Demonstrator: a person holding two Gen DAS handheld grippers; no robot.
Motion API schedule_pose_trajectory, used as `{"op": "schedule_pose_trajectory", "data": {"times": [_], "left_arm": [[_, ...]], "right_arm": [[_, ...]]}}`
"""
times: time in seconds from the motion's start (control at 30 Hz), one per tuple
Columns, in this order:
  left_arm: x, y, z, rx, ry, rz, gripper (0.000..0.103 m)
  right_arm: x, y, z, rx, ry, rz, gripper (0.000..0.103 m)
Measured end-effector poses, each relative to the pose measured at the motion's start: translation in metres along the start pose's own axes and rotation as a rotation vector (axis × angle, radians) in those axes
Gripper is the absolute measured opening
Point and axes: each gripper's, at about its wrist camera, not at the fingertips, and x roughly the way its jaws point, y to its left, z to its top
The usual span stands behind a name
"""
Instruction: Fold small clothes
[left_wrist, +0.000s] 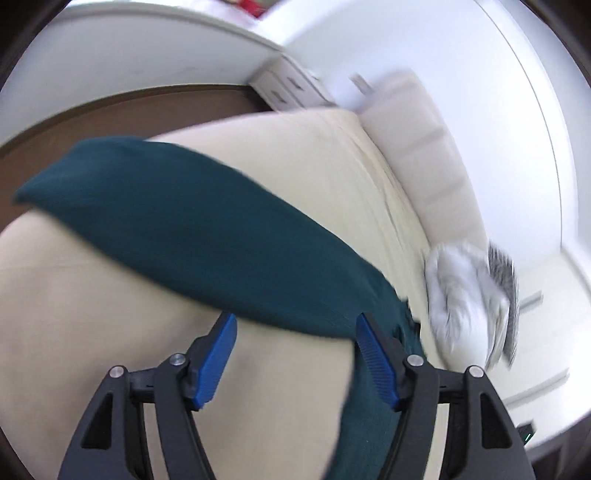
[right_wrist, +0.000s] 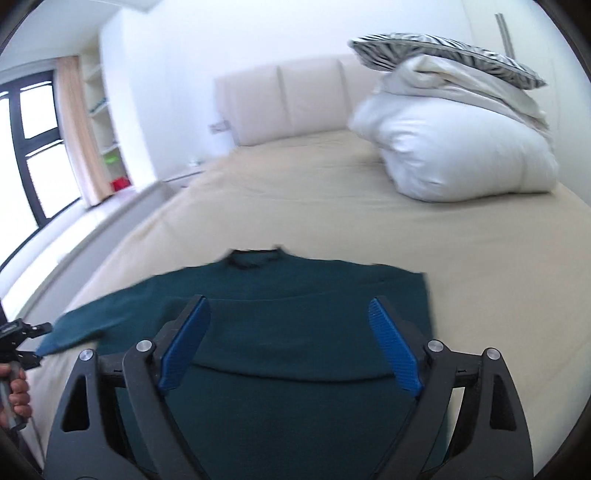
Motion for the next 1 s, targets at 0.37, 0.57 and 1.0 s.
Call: {"op": "schedule_pose_trajectory", "data": {"times": [0.37,0.57,1.0], "left_arm": [[-0.025,0.094,0.04,-0.435,-0.177,-0.018,0.072],[-0.011,0.101,0.071,-0.465,-0.189,0.02,0.02],[0.065,-0.177,-0.039,0.523,-0.047,0.101,0.008]], "right_arm": [[0.014,0.066,-0.027,0.258,0.202,0.313,0.087],[0.012,0.062,-0.04,0.299,0.212,0.312,0.087],[-0.015,-0.006,-0.071,0.379,0.181,0.266,0.087]]}}
